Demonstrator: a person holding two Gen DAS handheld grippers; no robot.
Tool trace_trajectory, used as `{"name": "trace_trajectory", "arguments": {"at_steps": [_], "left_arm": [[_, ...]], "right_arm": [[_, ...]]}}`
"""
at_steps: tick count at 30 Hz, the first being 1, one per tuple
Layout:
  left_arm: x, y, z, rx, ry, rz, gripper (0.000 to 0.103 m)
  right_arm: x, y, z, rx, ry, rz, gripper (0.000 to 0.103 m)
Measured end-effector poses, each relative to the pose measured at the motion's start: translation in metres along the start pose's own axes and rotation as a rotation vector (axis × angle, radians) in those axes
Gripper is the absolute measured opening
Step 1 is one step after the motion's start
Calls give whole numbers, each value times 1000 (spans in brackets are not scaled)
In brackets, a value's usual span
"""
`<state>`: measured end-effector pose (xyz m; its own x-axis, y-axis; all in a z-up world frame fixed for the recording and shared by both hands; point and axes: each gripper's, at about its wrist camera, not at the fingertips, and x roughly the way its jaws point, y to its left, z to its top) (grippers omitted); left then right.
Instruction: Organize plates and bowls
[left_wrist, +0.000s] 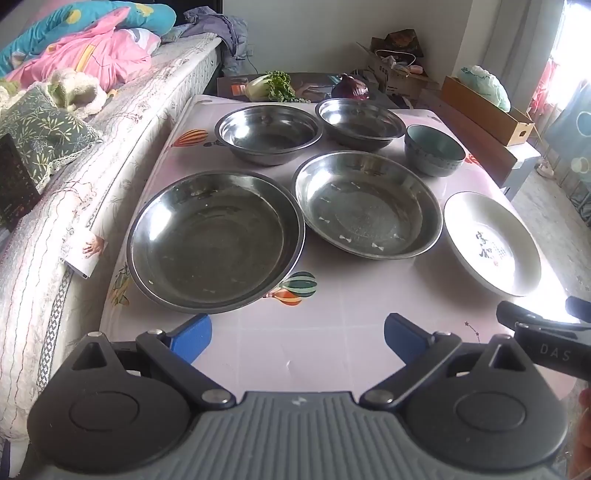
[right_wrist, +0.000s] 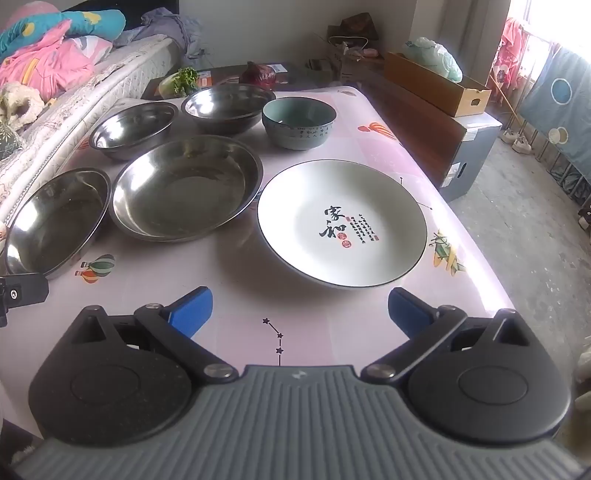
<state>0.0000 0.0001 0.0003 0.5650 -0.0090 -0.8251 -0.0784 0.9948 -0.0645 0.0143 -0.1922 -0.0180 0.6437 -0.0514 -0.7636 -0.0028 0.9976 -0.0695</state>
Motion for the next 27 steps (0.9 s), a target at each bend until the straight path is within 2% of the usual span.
{"name": "trace_trajectory", "arguments": {"at_steps": [3,4,8,13,27], "left_arm": [[0,0,1,14,-4,9,100],[0,-13,0,21,-7,14,100],[3,-25,-6,46,-20,14,100],[-6,-19,-7,68,-16,-15,100],[-6,-19,-9,67,-5,-26,100]], "right_arm": [[-2,0,0,5,3,4,102],[-4,0,0,7,3,5,102],[-2,-6,-2,15,6,1,102],[-6,-9,-1,22,10,0,102],[-2,-6,0,16,17,8,102]]}}
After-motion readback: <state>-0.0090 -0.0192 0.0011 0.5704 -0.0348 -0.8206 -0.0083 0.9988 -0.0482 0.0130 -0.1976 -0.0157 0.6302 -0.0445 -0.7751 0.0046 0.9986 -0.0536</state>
